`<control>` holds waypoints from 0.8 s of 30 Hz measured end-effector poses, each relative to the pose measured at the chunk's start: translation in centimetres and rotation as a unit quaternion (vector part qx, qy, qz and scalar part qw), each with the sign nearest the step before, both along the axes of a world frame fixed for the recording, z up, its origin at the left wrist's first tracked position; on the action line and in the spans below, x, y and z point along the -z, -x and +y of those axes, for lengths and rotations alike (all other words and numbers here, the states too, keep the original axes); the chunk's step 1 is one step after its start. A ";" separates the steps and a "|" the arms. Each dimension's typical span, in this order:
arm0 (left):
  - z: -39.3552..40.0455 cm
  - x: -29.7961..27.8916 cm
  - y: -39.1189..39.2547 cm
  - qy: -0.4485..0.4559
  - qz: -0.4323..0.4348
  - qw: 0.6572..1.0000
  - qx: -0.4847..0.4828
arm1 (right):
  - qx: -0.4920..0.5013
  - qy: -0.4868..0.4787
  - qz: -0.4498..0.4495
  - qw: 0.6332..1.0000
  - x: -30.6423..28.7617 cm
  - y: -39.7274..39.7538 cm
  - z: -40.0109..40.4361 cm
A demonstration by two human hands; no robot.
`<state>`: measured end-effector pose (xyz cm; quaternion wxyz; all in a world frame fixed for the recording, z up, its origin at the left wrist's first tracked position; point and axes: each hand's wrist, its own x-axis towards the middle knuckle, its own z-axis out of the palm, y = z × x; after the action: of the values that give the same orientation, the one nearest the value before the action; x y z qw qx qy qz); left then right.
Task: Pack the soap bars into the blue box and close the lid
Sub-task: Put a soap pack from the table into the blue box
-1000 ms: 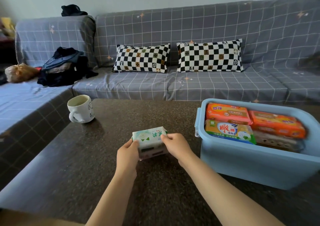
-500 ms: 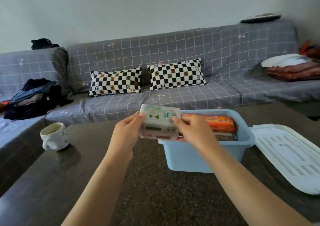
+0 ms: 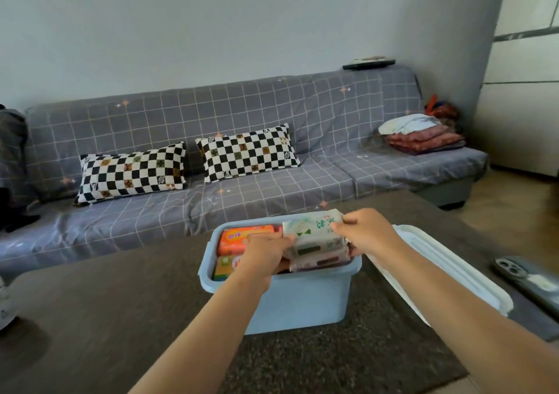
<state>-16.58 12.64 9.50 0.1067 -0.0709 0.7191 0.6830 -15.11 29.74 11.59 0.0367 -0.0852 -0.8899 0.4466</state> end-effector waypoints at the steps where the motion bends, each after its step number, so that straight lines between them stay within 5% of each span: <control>1: 0.3 0.1 0.6 0.016 -0.006 1.000 0.010 | -0.001 -0.008 -0.010 1.000 0.0 0.5 0.4; 7: -0.5 1.3 3.4 0.176 -0.016 0.982 0.068 | -0.053 -0.024 -0.132 0.990 0.3 2.5 0.9; 14: -1.1 1.5 4.1 0.329 0.006 0.937 0.113 | -0.131 -0.232 -0.190 0.945 0.9 4.8 -0.6; 24: -0.7 2.4 2.6 0.389 0.113 0.913 0.052 | -0.088 -0.356 -0.096 0.925 3.0 4.9 -0.8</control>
<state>-19.18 11.89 7.13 0.0239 0.0080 0.9378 0.3462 -19.99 28.97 8.61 -0.0604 -0.0306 -0.9935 0.0918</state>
